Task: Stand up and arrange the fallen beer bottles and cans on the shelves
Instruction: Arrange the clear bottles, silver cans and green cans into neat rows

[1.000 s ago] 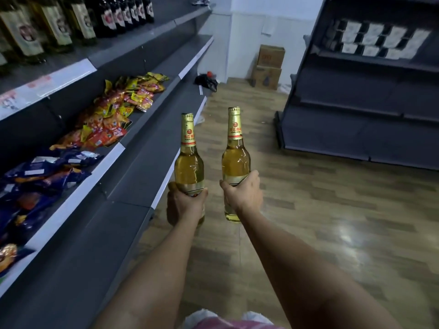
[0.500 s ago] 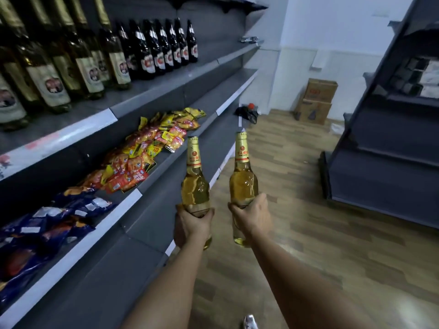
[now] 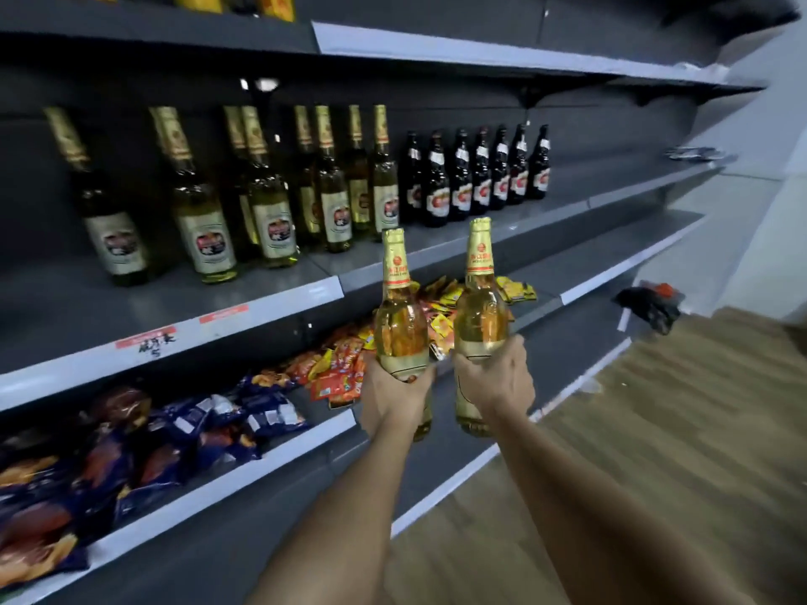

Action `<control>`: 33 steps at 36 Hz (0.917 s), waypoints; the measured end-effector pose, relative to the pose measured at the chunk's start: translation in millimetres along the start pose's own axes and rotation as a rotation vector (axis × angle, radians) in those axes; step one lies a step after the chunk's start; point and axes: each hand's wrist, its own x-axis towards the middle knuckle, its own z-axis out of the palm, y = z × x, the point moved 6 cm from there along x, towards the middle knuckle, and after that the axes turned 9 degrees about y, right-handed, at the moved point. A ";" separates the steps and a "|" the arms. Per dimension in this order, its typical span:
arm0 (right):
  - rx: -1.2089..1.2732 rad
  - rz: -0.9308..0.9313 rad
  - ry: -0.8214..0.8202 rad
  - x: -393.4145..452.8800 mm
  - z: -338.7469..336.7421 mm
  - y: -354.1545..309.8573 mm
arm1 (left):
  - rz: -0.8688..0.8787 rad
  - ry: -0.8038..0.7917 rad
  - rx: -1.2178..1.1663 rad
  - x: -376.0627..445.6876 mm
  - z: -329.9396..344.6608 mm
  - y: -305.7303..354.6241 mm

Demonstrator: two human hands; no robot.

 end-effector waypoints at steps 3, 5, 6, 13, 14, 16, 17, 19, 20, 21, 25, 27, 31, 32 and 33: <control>0.097 -0.077 0.007 17.4 16.5 -38.7 | 0.024 0.097 -0.017 34.5 -21.5 22.2; 0.139 -0.124 0.012 25.0 27.3 -65.3 | 0.045 0.161 -0.035 60.3 -38.1 32.4; 0.152 -0.143 0.018 27.7 32.3 -79.0 | 0.057 0.194 -0.039 73.3 -47.2 36.3; 0.276 -0.240 -0.021 27.3 75.4 -174.5 | 0.094 0.391 -0.076 151.1 -116.5 42.2; 0.300 -0.248 -0.032 24.6 81.8 -186.9 | 0.095 0.412 -0.077 160.3 -126.1 40.0; 0.341 -0.257 -0.058 17.9 95.3 -211.8 | 0.082 0.453 -0.072 178.7 -144.6 33.0; 0.353 -0.261 -0.073 14.0 101.1 -223.8 | 0.069 0.474 -0.064 188.1 -153.6 28.6; 0.394 -0.274 -0.116 5.7 112.2 -247.8 | 0.040 0.514 -0.056 204.8 -171.3 22.8; 0.422 -0.278 -0.146 2.2 119.0 -259.3 | 0.025 0.533 -0.057 213.3 -178.9 21.1; 0.444 -0.281 -0.174 -1.5 125.6 -270.2 | 0.010 0.553 -0.063 219.9 -186.5 20.3; 0.493 -0.333 -0.235 -15.3 151.3 -311.0 | -0.033 0.635 -0.129 240.9 -214.3 16.4; 0.500 -0.359 -0.267 -22.2 165.2 -327.9 | -0.036 0.690 -0.141 250.7 -229.2 10.3; 0.483 -0.424 -0.324 -42.5 192.9 -356.4 | -0.016 0.757 -0.126 271.9 -260.6 -4.0; 0.480 -0.435 -0.342 -48.8 198.3 -361.9 | -0.012 0.766 -0.113 277.1 -268.1 -8.4; 0.482 -0.444 -0.362 -55.7 204.2 -367.0 | -0.013 0.770 -0.097 282.1 -275.4 -13.7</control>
